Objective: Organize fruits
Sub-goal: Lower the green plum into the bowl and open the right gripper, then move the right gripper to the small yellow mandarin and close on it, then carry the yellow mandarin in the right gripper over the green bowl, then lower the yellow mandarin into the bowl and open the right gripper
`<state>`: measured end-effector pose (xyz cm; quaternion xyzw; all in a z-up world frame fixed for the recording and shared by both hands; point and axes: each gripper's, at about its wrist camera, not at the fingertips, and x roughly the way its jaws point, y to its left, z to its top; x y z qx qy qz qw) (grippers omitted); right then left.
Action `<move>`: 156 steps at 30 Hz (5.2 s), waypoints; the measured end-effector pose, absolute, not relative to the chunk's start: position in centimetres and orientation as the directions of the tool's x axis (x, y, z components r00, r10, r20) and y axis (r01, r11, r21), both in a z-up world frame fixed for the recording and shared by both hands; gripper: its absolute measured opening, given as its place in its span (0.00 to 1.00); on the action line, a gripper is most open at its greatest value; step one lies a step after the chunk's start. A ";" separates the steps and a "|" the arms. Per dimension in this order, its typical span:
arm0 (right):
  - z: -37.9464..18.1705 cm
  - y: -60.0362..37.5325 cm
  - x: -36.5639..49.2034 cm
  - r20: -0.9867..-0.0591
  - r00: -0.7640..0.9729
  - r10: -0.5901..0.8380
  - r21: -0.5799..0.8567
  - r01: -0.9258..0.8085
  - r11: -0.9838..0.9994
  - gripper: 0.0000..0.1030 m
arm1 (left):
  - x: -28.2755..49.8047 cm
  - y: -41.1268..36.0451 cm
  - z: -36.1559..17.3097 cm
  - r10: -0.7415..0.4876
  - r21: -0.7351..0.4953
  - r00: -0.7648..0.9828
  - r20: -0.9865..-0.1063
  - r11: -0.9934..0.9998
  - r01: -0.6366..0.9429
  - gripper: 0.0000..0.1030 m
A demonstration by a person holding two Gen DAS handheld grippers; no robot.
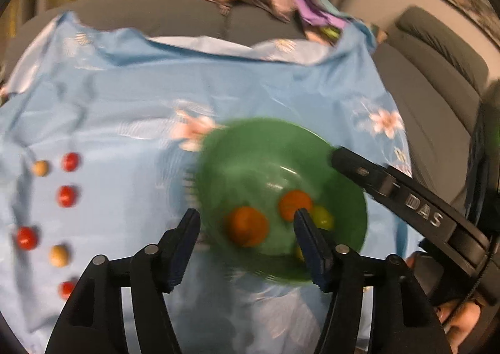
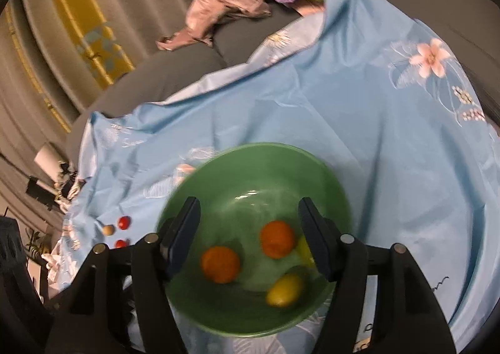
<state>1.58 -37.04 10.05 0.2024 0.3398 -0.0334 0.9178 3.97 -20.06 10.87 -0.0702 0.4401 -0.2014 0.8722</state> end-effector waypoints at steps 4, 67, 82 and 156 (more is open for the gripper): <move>11.1 -34.7 1.5 -0.607 0.784 0.127 0.350 0.120 0.929 0.65 | 4.3 -13.7 12.4 -0.312 -0.259 0.579 -0.753 0.950 0.175 0.61; 8.5 -19.5 5.0 -0.644 0.610 0.462 0.346 -0.306 0.887 0.26 | 4.2 -2.2 11.3 -0.090 -0.190 0.682 -0.726 0.979 -0.073 0.27; 11.1 -24.1 2.6 -0.557 0.718 0.417 0.363 -0.241 0.900 0.26 | 0.6 -6.4 10.9 -0.176 -0.225 0.712 -0.680 0.974 0.026 0.27; 6.7 -39.6 3.4 -0.728 0.682 0.069 0.310 0.238 0.921 0.27 | 4.7 -27.8 6.2 -0.401 -0.222 0.509 -0.762 0.900 0.376 0.27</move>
